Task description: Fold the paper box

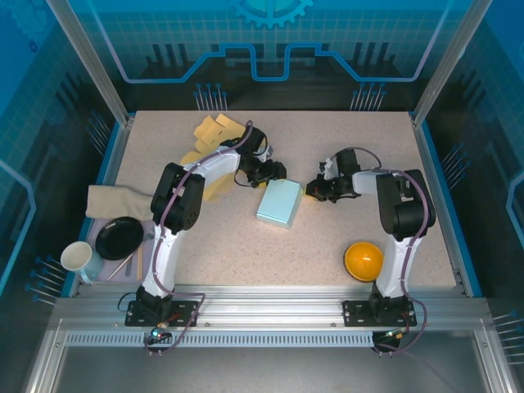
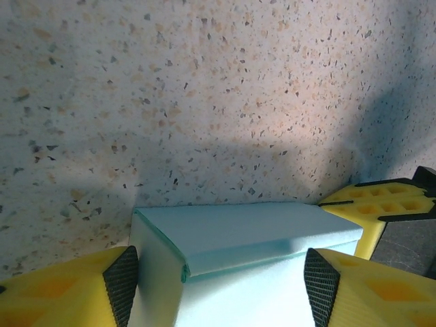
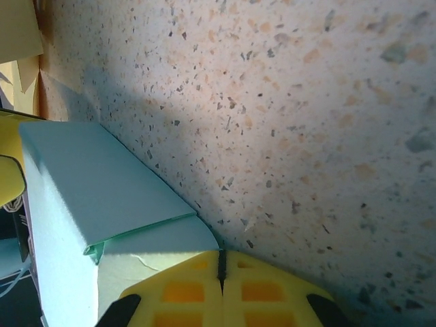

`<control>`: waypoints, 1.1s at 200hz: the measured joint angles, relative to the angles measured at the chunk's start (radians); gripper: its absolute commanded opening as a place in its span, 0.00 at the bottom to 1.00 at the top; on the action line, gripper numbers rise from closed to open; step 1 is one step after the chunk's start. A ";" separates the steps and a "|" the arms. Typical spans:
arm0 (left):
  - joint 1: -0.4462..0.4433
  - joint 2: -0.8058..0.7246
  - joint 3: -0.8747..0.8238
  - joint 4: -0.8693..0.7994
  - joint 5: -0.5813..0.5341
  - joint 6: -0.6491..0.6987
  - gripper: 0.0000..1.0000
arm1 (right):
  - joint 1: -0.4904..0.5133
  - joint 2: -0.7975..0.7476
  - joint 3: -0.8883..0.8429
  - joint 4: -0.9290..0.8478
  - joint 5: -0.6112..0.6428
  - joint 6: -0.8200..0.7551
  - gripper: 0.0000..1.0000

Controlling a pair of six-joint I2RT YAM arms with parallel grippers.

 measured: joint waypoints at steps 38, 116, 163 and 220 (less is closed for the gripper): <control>-0.006 0.005 0.000 0.004 -0.011 -0.026 0.67 | 0.007 0.005 0.011 -0.001 0.006 0.031 0.02; -0.016 0.025 0.033 -0.002 -0.034 -0.069 0.62 | 0.013 0.038 0.081 -0.035 0.035 0.042 0.02; -0.016 0.046 0.072 -0.024 -0.036 -0.067 0.62 | 0.018 0.061 0.141 -0.113 0.039 0.005 0.02; -0.018 0.048 0.075 -0.026 -0.034 -0.059 0.61 | 0.026 0.063 0.158 -0.139 0.053 -0.029 0.02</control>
